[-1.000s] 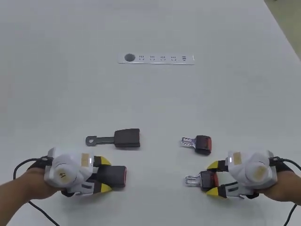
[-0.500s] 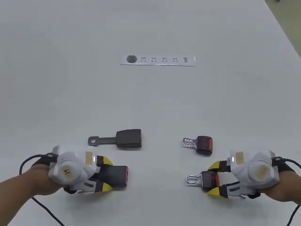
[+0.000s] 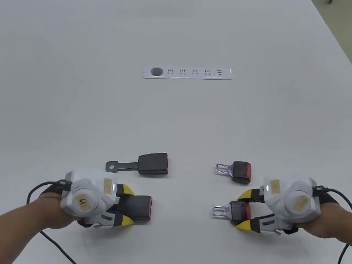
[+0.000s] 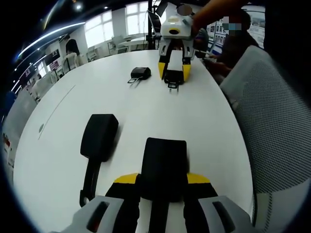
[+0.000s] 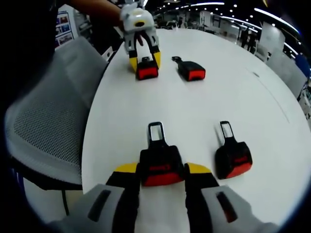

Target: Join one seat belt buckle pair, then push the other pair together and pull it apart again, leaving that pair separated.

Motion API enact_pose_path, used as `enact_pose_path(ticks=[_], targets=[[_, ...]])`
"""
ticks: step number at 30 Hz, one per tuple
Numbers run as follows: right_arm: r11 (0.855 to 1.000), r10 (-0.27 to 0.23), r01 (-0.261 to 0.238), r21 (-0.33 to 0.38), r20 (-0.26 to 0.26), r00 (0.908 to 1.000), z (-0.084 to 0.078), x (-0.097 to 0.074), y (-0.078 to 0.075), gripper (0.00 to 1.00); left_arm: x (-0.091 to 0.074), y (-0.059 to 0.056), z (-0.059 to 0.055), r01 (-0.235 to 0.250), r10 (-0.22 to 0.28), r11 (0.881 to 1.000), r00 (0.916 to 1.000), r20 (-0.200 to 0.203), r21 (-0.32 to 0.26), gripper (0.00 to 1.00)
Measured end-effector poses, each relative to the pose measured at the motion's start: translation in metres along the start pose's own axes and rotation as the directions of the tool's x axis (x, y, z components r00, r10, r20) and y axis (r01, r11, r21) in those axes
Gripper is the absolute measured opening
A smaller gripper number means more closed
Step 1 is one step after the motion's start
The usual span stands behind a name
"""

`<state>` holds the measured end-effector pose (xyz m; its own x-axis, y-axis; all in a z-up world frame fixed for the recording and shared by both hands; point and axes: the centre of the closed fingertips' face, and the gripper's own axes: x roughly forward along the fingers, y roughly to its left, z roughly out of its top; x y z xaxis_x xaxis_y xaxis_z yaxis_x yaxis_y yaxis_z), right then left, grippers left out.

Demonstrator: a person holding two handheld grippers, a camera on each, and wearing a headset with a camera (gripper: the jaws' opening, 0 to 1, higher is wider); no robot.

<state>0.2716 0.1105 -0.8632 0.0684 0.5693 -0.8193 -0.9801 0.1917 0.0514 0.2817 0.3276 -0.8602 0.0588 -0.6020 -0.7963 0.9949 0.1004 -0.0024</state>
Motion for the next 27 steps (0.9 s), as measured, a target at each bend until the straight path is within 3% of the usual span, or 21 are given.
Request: enact_pose_path(ticks=[27], targets=[[0.999,0.02,-0.017,-0.03,0.104,0.9944,0.077,0.054,0.009,0.36,-0.001,0.0,0.0,0.0,0.0,1.0,0.9997,-0.024,0.002,0.35]])
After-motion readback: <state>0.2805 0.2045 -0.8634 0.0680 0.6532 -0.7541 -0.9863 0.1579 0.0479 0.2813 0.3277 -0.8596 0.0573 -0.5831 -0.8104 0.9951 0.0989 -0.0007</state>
